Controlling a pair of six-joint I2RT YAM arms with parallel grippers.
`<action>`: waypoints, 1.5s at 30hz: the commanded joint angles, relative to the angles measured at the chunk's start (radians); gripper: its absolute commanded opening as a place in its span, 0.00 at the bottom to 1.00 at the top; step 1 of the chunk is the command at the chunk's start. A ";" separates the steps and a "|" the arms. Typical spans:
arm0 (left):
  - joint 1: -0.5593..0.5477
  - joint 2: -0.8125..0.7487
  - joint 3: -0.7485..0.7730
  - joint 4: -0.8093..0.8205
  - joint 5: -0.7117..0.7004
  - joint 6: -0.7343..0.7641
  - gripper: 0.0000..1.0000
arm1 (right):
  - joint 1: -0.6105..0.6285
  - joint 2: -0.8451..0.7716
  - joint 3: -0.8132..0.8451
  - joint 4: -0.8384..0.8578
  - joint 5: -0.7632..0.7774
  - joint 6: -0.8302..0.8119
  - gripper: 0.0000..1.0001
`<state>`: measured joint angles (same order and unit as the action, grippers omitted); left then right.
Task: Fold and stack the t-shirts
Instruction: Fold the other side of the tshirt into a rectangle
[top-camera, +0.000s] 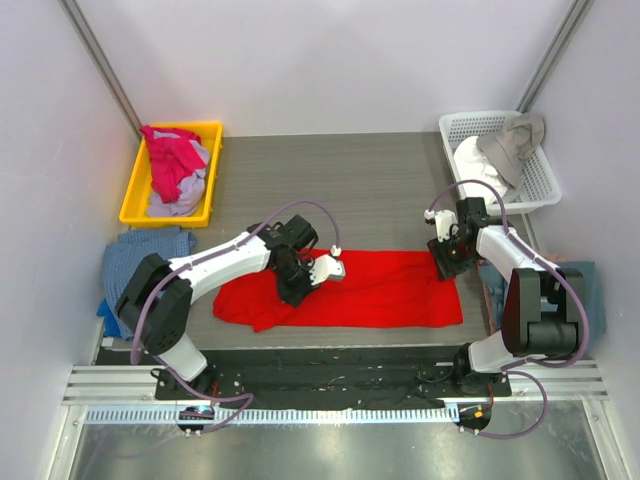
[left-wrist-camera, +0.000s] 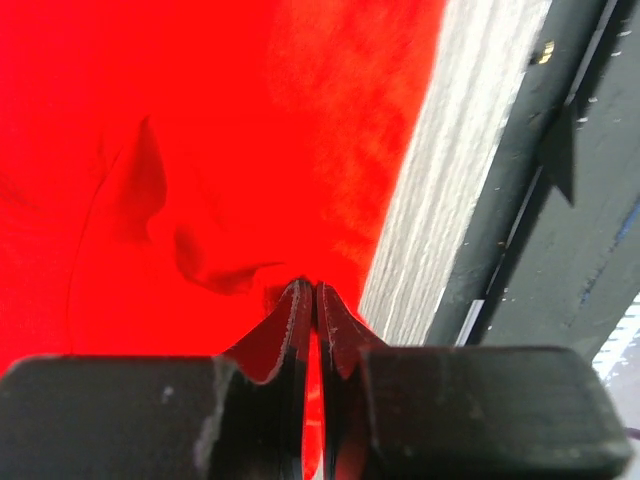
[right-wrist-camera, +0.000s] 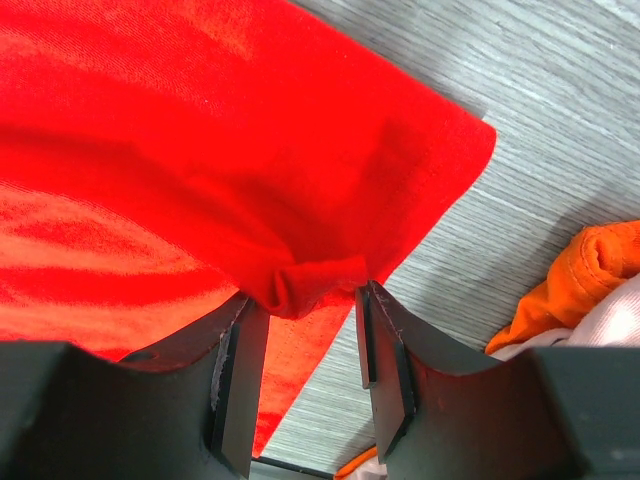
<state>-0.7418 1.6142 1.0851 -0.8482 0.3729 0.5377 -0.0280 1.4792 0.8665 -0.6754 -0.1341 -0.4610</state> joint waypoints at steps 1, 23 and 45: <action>-0.022 -0.008 0.055 -0.045 0.086 0.053 0.13 | 0.005 -0.033 0.037 -0.006 0.002 0.012 0.47; -0.027 -0.131 -0.054 -0.020 0.077 0.085 0.23 | 0.014 -0.017 0.014 0.017 0.002 0.022 0.46; -0.045 -0.033 -0.131 -0.005 0.124 0.128 0.47 | 0.022 -0.031 0.025 0.011 0.002 0.047 0.57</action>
<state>-0.7799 1.5593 0.9623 -0.8940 0.4839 0.6460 -0.0139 1.4796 0.8677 -0.6689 -0.1329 -0.4301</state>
